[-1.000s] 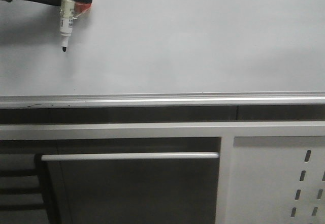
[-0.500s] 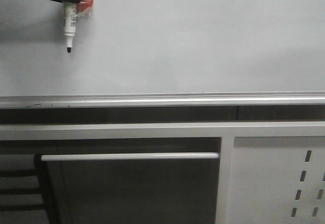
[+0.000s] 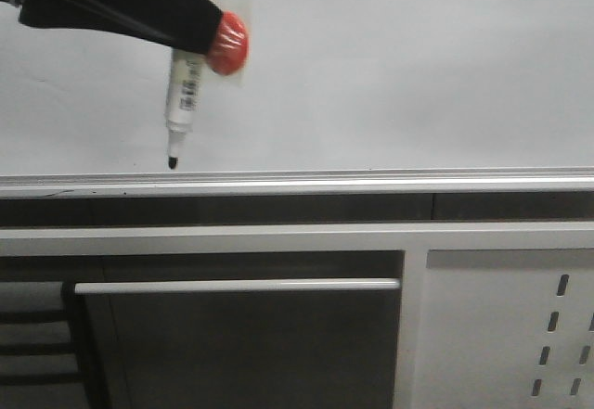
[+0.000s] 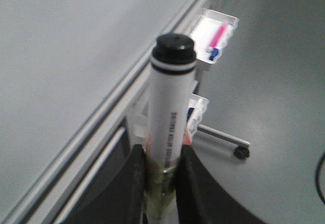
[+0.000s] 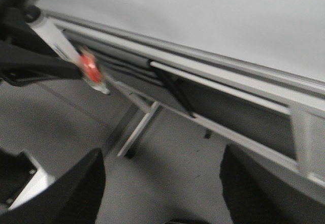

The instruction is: Write number 1 on whiteboard

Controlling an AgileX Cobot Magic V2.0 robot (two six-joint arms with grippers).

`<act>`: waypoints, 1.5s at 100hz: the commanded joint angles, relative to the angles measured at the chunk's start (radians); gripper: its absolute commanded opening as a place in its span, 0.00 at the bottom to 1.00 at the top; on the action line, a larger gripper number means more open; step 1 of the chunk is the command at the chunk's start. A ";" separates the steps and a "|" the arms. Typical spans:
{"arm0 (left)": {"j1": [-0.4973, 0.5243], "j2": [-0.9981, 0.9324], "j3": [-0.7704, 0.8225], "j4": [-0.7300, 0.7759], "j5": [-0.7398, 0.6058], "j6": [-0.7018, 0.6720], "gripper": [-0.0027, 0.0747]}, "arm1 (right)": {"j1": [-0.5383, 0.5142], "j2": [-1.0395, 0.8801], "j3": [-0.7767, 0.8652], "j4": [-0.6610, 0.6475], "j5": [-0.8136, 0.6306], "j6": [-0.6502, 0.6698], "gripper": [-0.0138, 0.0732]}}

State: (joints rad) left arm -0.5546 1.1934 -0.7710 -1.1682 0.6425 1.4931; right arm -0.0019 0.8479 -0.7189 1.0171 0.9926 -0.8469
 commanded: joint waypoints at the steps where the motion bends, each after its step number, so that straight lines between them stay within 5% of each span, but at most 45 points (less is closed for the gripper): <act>1: -0.081 0.006 -0.025 -0.004 0.015 -0.013 0.01 | 0.044 0.078 -0.096 0.088 0.067 -0.053 0.66; 21: -0.225 0.081 -0.034 0.014 -0.052 -0.019 0.01 | 0.199 0.217 -0.251 0.048 0.109 -0.038 0.66; 41: -0.247 0.091 -0.069 0.010 -0.093 -0.019 0.01 | 0.298 0.300 -0.343 -0.104 0.118 0.052 0.66; 74: -0.247 0.091 -0.079 0.008 -0.131 -0.019 0.01 | 0.309 0.351 -0.374 -0.103 0.160 0.052 0.66; 110: -0.247 0.097 -0.089 0.010 -0.135 -0.019 0.01 | 0.309 0.360 -0.374 -0.057 0.165 0.030 0.38; 150: -0.247 0.130 -0.119 0.010 -0.107 -0.019 0.01 | 0.309 0.362 -0.374 -0.031 0.179 0.022 0.39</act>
State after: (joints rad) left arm -0.7919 1.3424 -0.8384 -1.1198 0.5346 1.4863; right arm 0.3045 1.2247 -1.0584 0.9104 1.1560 -0.8090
